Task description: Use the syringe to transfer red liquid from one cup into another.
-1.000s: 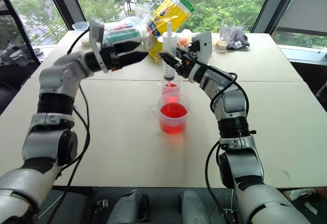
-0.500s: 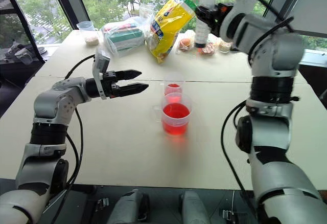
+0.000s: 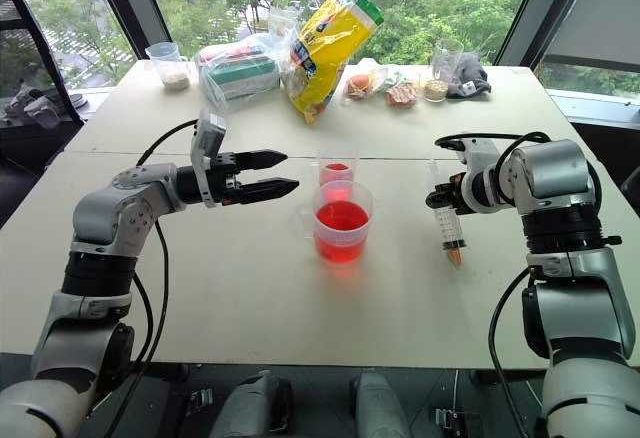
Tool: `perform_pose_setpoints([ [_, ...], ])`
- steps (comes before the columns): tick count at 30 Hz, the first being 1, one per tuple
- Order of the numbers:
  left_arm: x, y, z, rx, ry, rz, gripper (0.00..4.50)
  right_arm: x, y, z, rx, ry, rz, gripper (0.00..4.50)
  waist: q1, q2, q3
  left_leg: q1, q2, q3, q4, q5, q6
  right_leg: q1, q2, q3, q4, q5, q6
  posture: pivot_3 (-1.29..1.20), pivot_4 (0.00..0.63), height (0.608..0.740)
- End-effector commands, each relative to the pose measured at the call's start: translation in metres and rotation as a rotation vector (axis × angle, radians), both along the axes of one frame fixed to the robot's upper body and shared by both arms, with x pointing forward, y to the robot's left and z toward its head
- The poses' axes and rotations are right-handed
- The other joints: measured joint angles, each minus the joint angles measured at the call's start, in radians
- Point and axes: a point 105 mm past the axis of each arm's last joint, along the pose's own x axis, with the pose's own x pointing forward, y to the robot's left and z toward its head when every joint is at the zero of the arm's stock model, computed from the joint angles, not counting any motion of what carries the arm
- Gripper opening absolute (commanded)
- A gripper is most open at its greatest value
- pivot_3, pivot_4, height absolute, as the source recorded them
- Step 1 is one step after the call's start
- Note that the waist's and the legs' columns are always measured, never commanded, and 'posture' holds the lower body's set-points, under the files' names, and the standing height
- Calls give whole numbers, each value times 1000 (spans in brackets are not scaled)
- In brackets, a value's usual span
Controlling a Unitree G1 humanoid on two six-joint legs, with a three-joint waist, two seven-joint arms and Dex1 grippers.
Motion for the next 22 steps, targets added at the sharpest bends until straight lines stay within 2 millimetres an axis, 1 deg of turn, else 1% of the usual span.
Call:
perform_pose_setpoints([
  [1,-6,-1,9,2,-40,-16,4448,4,-4,-7,21,-4,-30,1467,1,0,0,0,0,0,0,0,0,0,0,0,0,0,0,0,150,740],
  [3,-7,0,8,10,-39,-18,4500,4,-3,-7,29,-8,-30,2527,1,0,0,0,0,0,0,0,0,0,0,0,0,0,0,0,150,740],
  [4,-8,0,8,13,-38,-19,4500,5,-2,-5,34,-15,-26,2938,1,0,0,0,0,0,0,0,0,0,0,0,0,0,0,0,150,740],
  [7,-10,2,8,26,-35,-21,4500,2,-1,6,42,-54,-6,4464,1,0,0,0,0,0,0,0,0,0,0,0,0,0,0,0,150,740],
  [9,-11,4,7,35,-36,-17,4500,-4,0,16,28,-96,33,4464,3,0,0,0,0,0,0,0,0,0,0,0,0,0,0,0,150,740],
  [12,-15,8,8,41,-34,-19,4500,-20,9,46,6,-227,162,4464,6,0,0,-1,0,-1,0,0,0,0,0,0,-1,0,0,0,150,740],
  [15,-18,13,9,49,-26,-17,4500,-44,25,78,55,-349,289,4464,5,0,0,-1,0,-1,-1,0,0,0,0,0,-1,0,0,0,150,740],
  [17,-20,17,9,59,-23,-18,4500,-65,36,97,45,-463,423,4464,6,0,0,-1,0,-1,-1,0,1,0,0,0,-1,0,0,0,150,740],
  [20,-24,23,7,82,-9,-24,4500,-96,46,108,71,-532,544,4464,4,0,0,0,0,-2,-1,0,1,0,0,-1,-1,0,0,0,150,740],
  [22,-26,27,7,90,-2,-23,4500,-107,44,107,74,-537,548,4464,4,0,0,0,0,-2,0,0,1,1,0,-1,-1,0,0,0,150,740],
])
